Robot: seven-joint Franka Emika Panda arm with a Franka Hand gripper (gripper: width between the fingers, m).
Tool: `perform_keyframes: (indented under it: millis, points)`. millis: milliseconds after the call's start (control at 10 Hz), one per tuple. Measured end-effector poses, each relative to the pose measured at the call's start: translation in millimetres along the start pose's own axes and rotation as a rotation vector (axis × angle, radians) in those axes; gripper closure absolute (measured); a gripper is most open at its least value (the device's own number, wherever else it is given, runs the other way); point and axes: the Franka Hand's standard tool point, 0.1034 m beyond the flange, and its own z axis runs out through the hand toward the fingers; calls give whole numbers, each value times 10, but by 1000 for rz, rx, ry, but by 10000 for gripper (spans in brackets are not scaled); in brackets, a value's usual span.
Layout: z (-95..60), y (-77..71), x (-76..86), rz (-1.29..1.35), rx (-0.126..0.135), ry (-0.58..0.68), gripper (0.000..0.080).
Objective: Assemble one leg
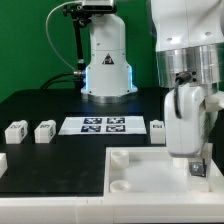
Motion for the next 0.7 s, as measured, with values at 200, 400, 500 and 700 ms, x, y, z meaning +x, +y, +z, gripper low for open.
perform_keyframes:
  millis: [200, 400, 500, 700]
  points:
    - [2, 4, -1, -1, -4, 1, 475]
    - [1, -2, 3, -63, -2, 2, 272]
    - [-21, -61, 17, -299, 18, 2, 186]
    - [-171, -103, -50, -478, 52, -13, 159]
